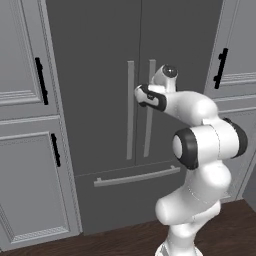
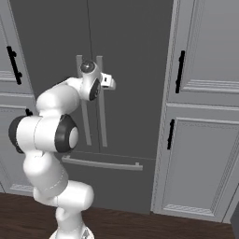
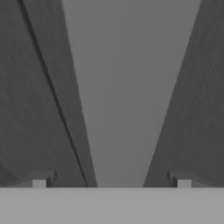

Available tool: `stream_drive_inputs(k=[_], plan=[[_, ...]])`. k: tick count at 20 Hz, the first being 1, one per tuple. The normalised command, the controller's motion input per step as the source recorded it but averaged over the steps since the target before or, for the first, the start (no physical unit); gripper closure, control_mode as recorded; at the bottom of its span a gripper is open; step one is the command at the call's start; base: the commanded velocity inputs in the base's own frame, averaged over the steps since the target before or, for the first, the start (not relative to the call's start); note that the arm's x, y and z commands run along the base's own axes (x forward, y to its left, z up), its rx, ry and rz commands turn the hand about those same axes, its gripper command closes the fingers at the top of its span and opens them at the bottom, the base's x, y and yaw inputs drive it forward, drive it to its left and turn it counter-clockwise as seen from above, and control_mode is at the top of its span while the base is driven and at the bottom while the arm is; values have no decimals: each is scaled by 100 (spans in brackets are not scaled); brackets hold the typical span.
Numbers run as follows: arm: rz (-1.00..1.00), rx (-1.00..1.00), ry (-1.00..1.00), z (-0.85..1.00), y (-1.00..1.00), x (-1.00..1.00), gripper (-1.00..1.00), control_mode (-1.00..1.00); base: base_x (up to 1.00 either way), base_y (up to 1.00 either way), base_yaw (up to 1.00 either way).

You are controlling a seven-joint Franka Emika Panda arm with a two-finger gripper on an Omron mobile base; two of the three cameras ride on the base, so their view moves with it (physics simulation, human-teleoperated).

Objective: Take the strawberry from the fridge and place it on top of the pancake, located on the dining counter.

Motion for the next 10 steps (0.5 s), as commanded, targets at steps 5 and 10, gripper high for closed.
stream_drive_inputs(k=[5, 10], plan=[[0, 0, -5, 0, -14, 35, -100, -100, 0, 0, 0], [0, 0, -9, -6, 0, 34, -100, -100, 0, 0, 0]])
